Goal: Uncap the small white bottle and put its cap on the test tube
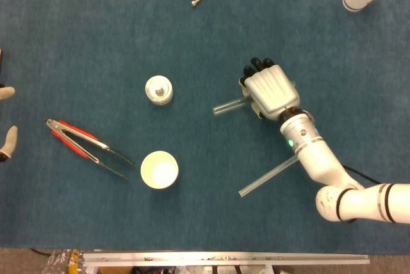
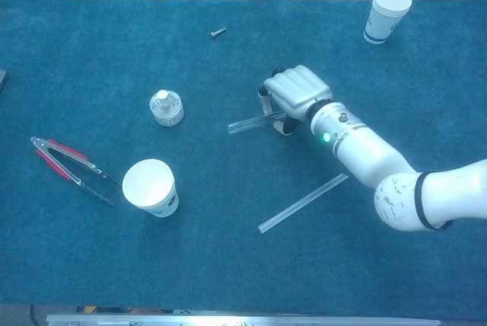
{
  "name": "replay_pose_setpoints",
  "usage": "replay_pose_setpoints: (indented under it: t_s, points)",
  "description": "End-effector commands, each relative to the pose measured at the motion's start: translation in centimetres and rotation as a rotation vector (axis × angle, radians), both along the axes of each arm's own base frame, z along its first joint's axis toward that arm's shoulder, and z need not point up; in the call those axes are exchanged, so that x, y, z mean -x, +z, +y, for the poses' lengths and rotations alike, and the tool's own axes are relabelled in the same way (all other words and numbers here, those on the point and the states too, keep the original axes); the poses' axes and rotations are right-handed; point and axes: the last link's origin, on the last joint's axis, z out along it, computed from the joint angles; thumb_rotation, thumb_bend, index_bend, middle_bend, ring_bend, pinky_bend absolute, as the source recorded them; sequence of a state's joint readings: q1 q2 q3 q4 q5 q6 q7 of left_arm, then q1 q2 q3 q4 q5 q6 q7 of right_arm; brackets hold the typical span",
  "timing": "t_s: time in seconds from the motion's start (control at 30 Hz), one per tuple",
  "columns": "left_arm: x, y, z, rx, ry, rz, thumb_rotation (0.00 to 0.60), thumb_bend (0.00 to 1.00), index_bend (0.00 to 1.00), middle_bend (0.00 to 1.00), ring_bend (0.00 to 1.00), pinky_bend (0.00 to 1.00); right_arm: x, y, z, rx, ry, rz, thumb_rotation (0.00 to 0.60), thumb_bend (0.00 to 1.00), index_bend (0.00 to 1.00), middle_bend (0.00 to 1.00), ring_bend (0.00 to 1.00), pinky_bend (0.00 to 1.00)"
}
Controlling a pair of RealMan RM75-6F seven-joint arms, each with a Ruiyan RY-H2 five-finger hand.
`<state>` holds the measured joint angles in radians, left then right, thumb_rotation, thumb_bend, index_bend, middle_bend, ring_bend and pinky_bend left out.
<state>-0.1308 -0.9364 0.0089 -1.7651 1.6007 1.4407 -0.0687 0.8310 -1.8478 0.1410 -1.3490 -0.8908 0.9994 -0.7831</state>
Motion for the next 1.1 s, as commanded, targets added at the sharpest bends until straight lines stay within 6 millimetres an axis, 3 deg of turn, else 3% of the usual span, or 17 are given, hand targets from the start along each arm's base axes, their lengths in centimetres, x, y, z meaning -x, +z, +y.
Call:
replay_pose_setpoints:
  t_s: [0.03, 0.37, 0.47, 0.63, 0.73, 1.1]
  points:
    - [-0.1, -0.1, 0.2, -0.001, -0.001, -0.011, 0.380, 0.43, 0.22, 0.21, 0.14, 0.08, 0.1, 0.8, -0.3, 0.016, -0.008, -0.026, 0.600, 0.31, 0.57, 0.31, 0.15, 0.23]
    - [-1.0, -0.5, 2.0, 0.056, 0.001, -0.057, 0.384, 0.43, 0.22, 0.21, 0.14, 0.08, -0.1, 5.8, -1.3, 0.068, -0.075, -0.213, 0.600, 0.31, 0.60, 0.33, 0.15, 0.23]
    - [-2.3, -1.1, 3.0, 0.098, -0.032, -0.074, 0.398, 0.43, 0.22, 0.21, 0.14, 0.08, -0.3, 8.1, -1.6, 0.079, -0.119, -0.316, 0.600, 0.31, 0.60, 0.33, 0.15, 0.23]
    - [-4.4, -2.4, 4.7, 0.189, -0.065, -0.100, 0.544, 0.43, 0.23, 0.22, 0.15, 0.08, -0.1, 11.9, -1.6, 0.068, -0.163, -0.415, 0.600, 0.31, 0.60, 0.33, 0.15, 0.23]
    - [-5.7, -3.4, 5.7, 0.233, -0.089, -0.121, 0.592, 0.43, 0.24, 0.22, 0.15, 0.08, 0.2, 13.9, -1.7, 0.090, -0.166, -0.435, 0.600, 0.31, 0.60, 0.33, 0.15, 0.23]
    - [-9.0, -7.7, 9.4, 0.327, -0.157, -0.090, 0.600, 0.43, 0.31, 0.23, 0.17, 0.08, 2.0, 18.5, -1.4, 0.148, -0.186, -0.454, 0.600, 0.31, 0.60, 0.33, 0.15, 0.23]
